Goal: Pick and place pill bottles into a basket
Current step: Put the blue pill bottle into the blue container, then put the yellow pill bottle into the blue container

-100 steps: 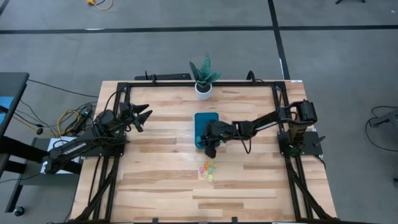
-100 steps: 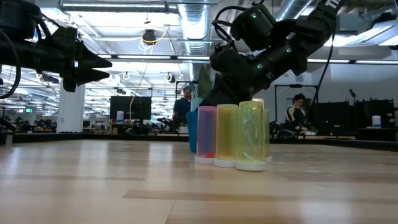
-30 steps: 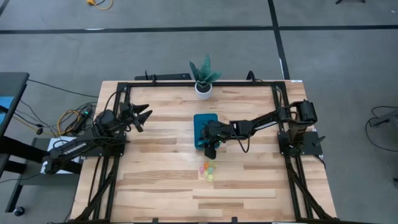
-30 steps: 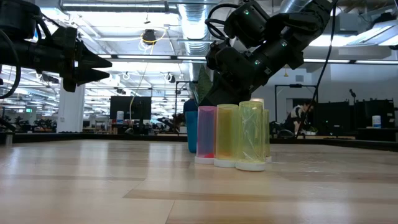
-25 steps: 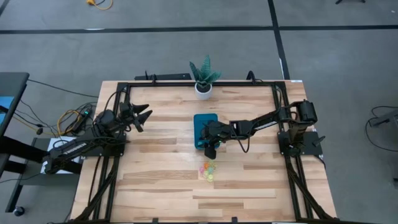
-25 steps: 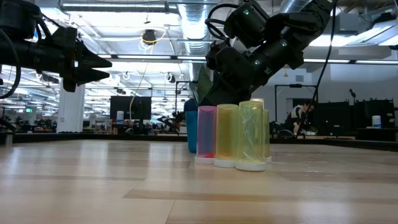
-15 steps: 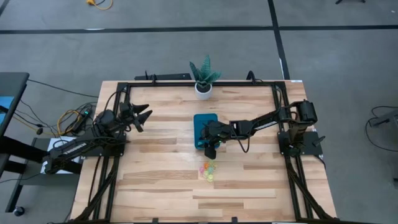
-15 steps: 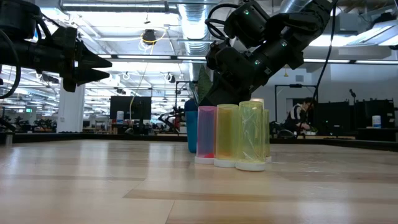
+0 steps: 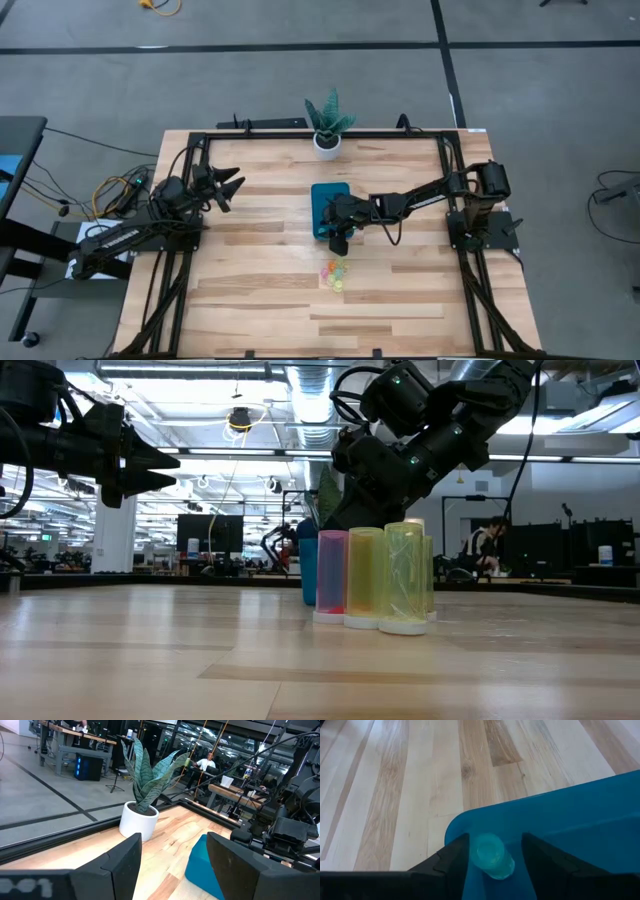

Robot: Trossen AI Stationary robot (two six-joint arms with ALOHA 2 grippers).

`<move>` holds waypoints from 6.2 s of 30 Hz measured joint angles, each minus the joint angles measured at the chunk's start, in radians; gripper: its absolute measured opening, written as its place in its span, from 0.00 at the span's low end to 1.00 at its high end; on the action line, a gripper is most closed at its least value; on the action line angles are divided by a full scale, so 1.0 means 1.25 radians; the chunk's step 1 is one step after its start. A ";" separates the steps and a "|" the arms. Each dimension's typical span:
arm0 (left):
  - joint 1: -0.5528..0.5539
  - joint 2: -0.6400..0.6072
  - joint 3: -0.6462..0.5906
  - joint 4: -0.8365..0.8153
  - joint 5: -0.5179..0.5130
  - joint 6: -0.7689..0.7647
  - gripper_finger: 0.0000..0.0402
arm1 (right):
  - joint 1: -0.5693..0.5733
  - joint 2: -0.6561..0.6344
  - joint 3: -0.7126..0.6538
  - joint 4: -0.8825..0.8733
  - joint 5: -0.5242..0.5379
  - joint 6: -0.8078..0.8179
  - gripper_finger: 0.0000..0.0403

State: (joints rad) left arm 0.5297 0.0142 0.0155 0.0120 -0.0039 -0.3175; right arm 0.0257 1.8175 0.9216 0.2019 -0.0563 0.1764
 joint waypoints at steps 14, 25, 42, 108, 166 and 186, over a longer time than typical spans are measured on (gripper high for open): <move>0.000 0.000 0.000 0.000 0.000 0.000 0.53 | 0.000 0.000 0.106 -0.168 -0.001 -0.016 0.44; 0.000 0.000 0.000 0.000 0.000 0.000 0.53 | 0.004 -0.025 0.245 -0.518 -0.058 -0.016 0.43; 0.000 0.000 0.000 0.000 0.000 0.000 0.53 | 0.159 -0.216 0.265 -0.750 -0.002 0.206 0.39; 0.000 0.000 0.000 0.000 0.000 0.000 0.53 | 0.285 -0.075 0.265 -0.640 0.014 0.550 0.40; 0.002 0.080 0.003 0.033 0.314 0.187 0.53 | 0.301 -0.002 0.332 -0.705 0.029 0.458 0.36; 0.002 0.083 0.003 0.034 0.580 0.306 0.53 | 0.301 -0.002 0.331 -0.707 0.027 0.443 0.36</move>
State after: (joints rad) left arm 0.5320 0.1184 0.0196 0.0547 0.7210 0.0656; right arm 0.4015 1.8153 1.3357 -0.6818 -0.0219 0.7296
